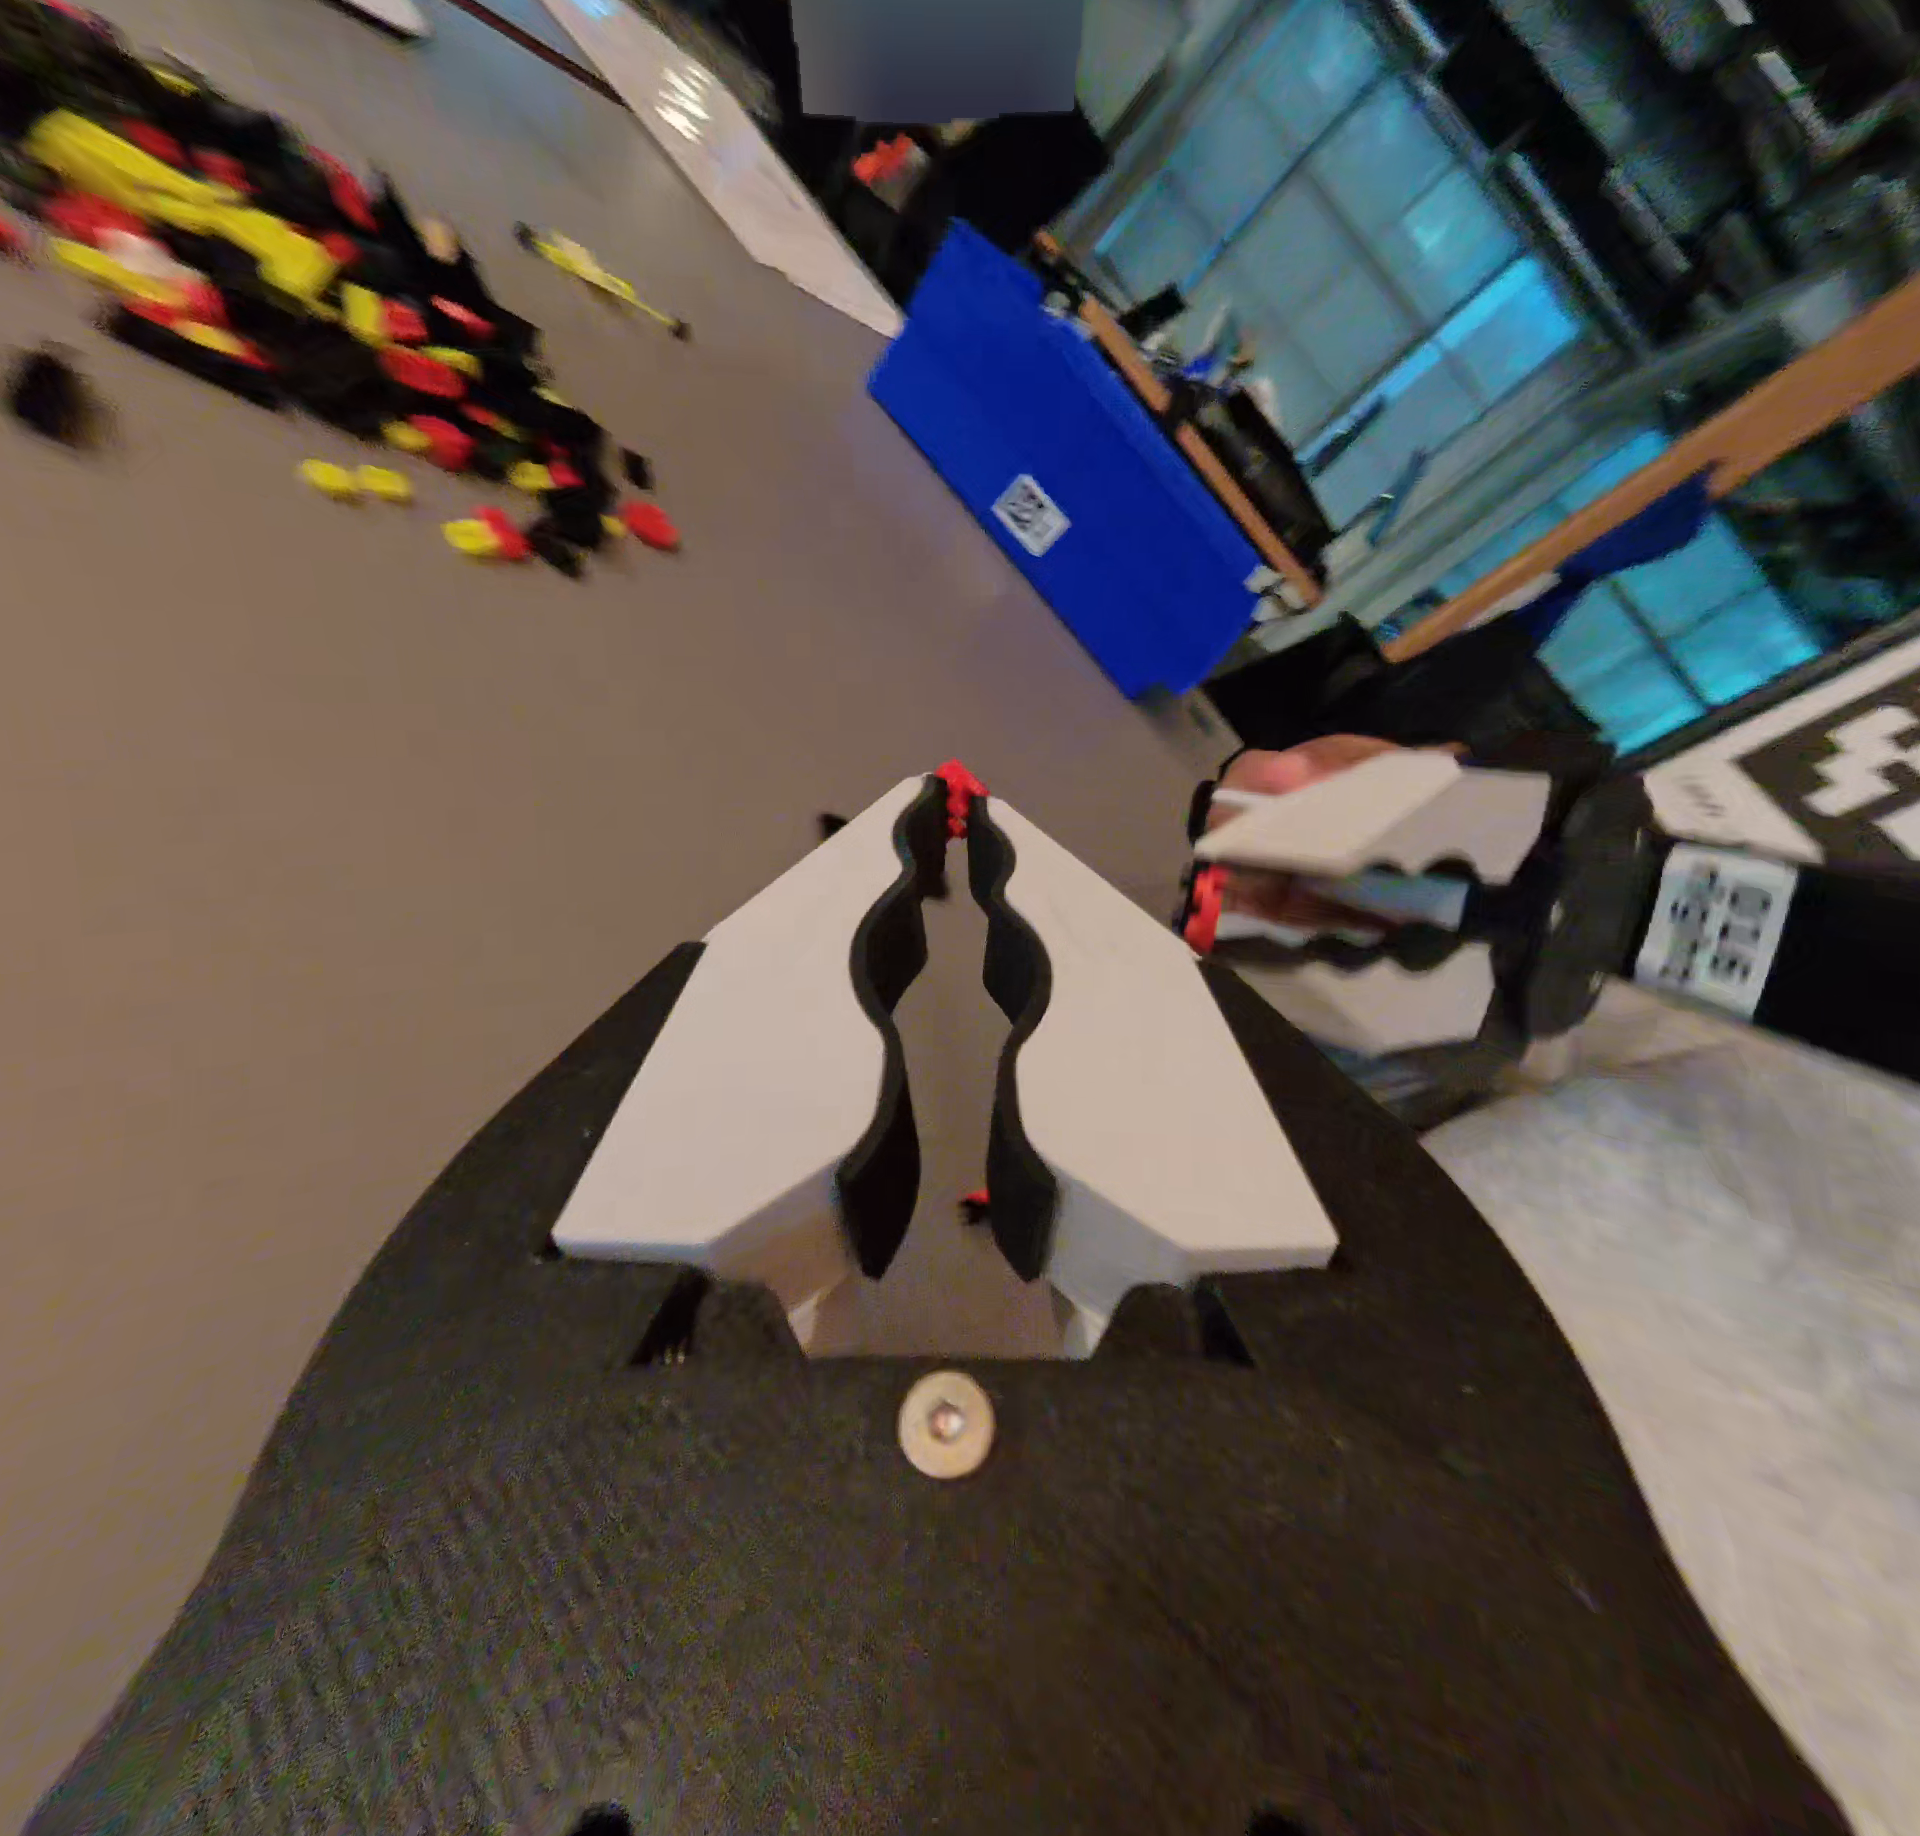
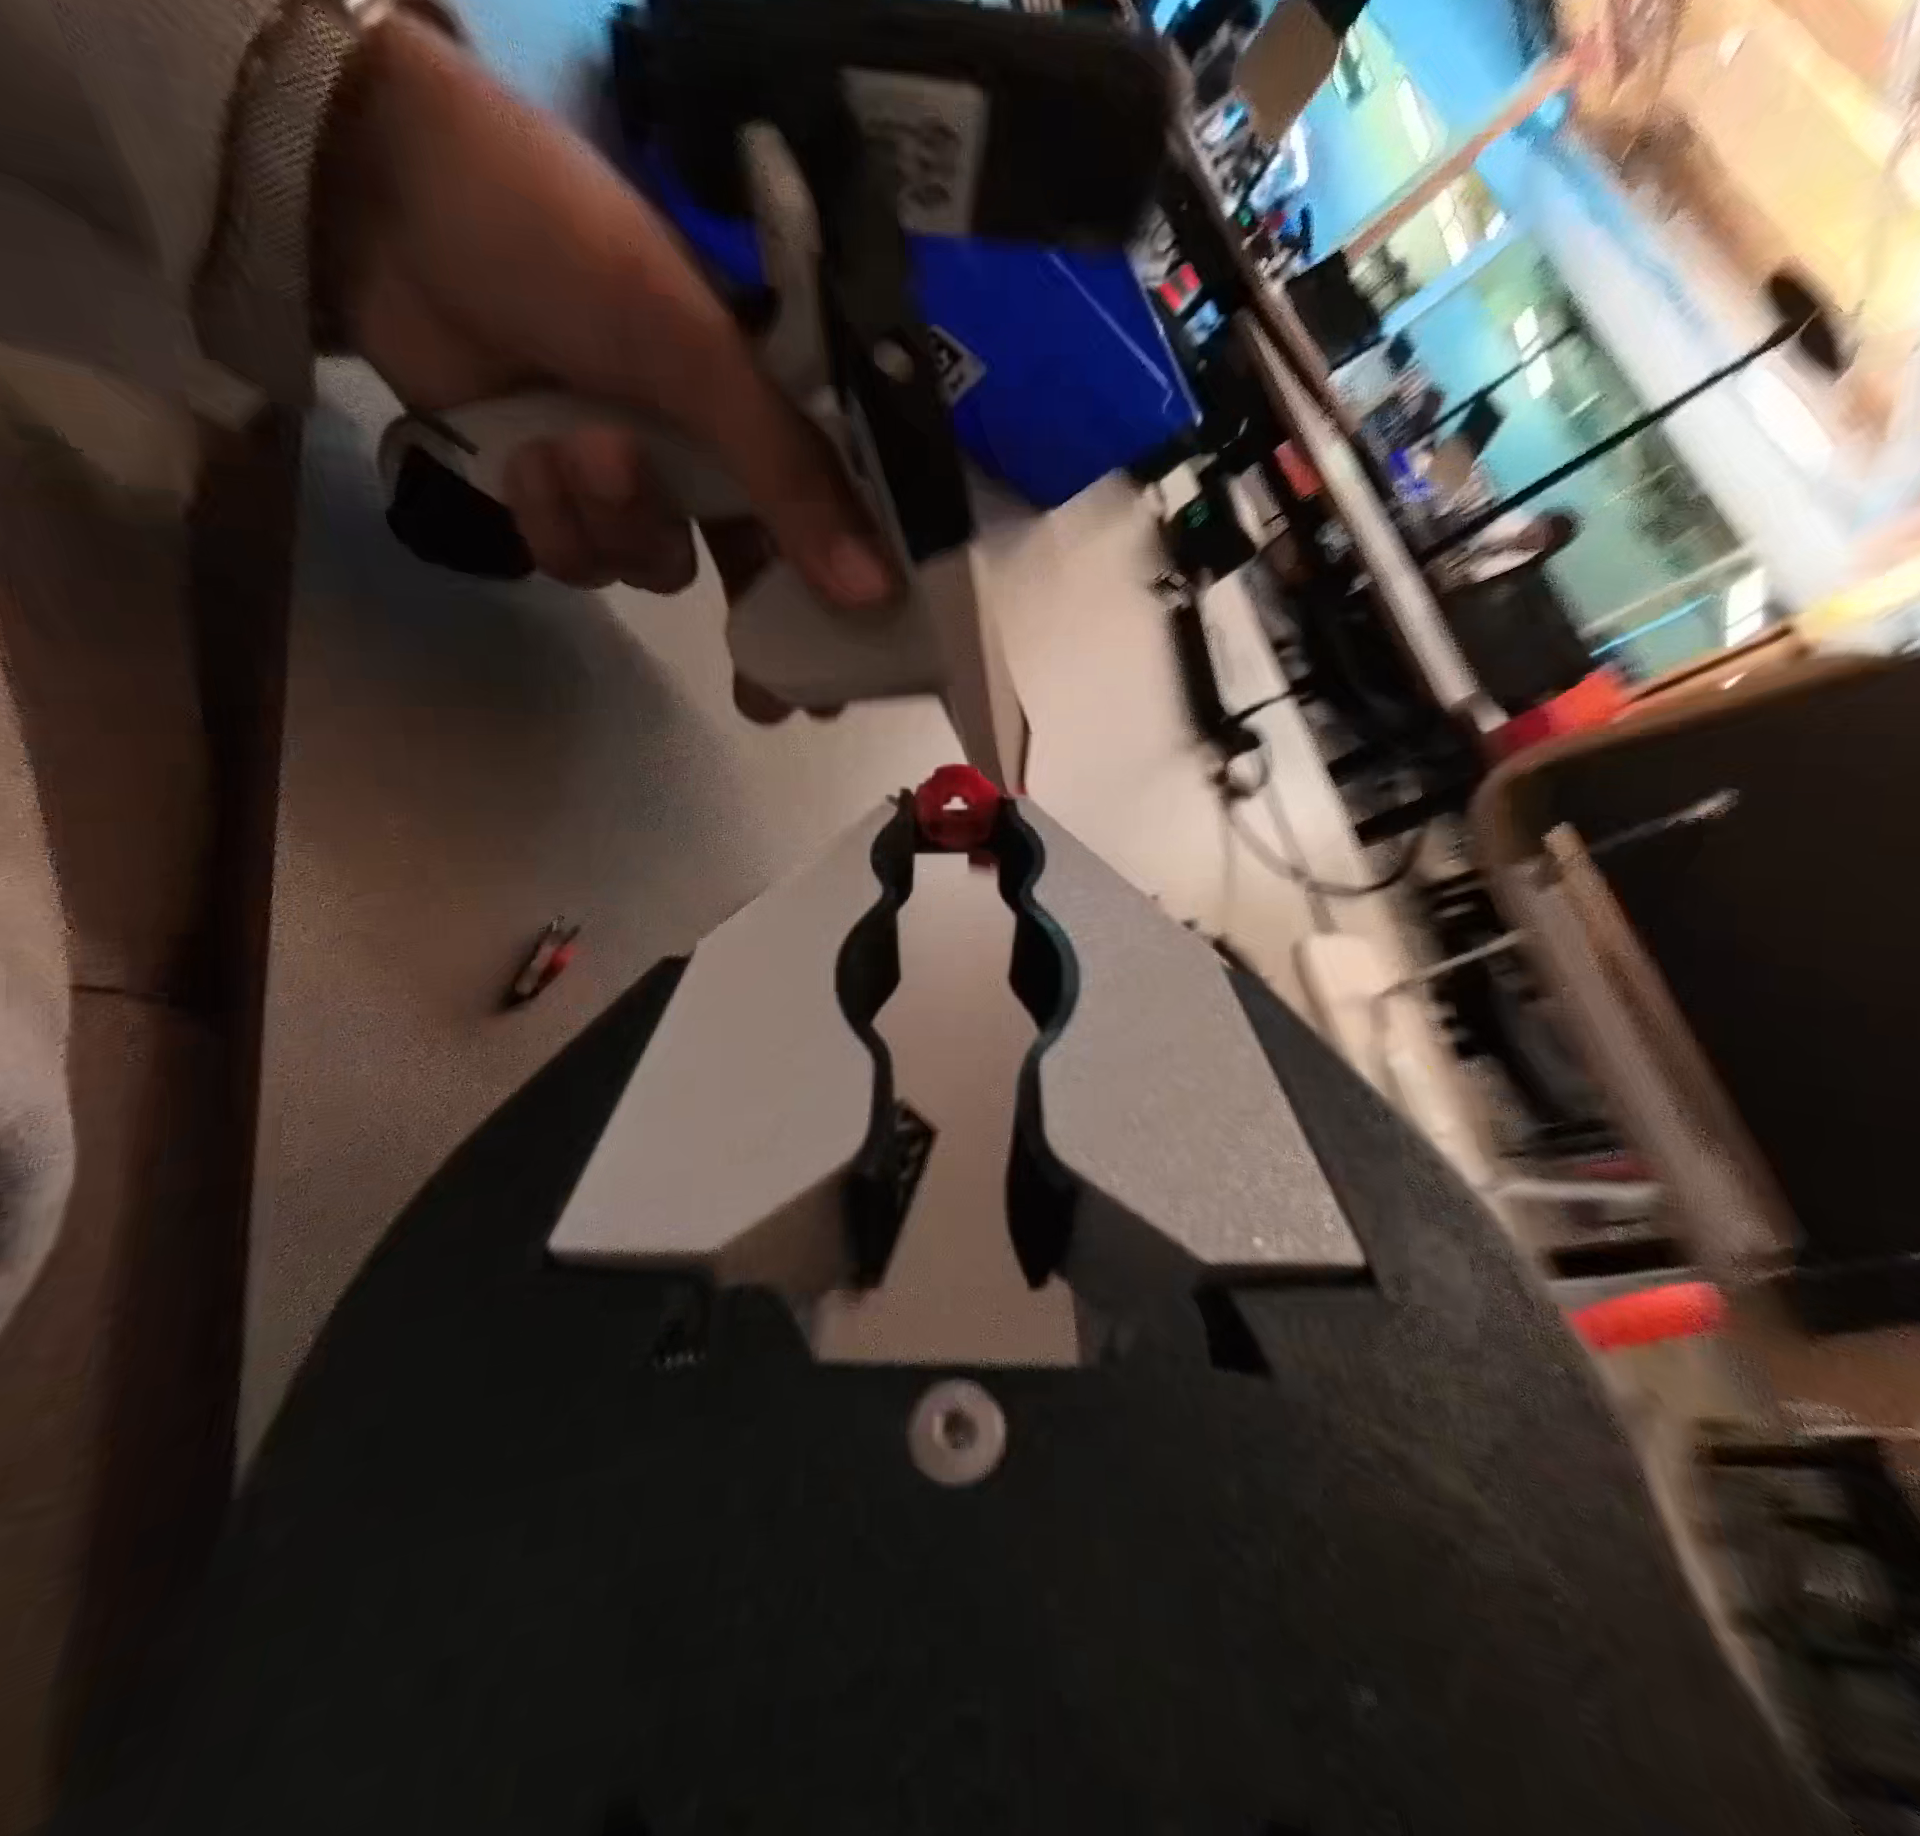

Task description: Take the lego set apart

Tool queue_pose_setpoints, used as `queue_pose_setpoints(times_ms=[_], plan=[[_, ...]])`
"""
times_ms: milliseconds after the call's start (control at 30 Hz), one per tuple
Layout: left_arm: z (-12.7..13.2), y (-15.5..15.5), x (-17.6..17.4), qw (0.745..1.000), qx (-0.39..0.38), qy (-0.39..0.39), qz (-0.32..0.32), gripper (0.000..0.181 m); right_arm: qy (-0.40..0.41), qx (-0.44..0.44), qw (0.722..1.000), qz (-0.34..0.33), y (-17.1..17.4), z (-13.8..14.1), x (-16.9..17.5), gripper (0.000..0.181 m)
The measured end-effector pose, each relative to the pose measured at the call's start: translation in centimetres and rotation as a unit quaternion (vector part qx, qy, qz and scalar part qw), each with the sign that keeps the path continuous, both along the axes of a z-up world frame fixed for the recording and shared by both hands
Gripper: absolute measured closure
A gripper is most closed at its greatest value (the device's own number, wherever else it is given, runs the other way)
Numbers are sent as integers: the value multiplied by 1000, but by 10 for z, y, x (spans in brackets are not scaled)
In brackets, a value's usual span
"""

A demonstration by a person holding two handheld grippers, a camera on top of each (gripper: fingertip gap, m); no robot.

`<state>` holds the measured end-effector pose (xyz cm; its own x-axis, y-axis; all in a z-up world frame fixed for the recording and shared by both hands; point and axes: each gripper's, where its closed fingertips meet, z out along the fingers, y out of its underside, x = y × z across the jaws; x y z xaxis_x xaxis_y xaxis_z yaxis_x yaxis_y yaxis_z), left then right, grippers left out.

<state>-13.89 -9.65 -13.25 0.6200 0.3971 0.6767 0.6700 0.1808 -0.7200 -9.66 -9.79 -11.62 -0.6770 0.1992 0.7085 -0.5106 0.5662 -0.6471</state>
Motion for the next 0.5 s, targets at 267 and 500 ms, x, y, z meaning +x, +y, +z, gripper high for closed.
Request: queue_pose_setpoints(times_ms=[267, 500], plan=[[3, -14, -8, 999, 44, -8, 21, 178, -286, -277, 917, 37, 36, 37, -28, 168], [3, -9, -4, 998, 67, -16, 6, 178, -471, -453, 743, 144, 57, 67, -33, 168]])
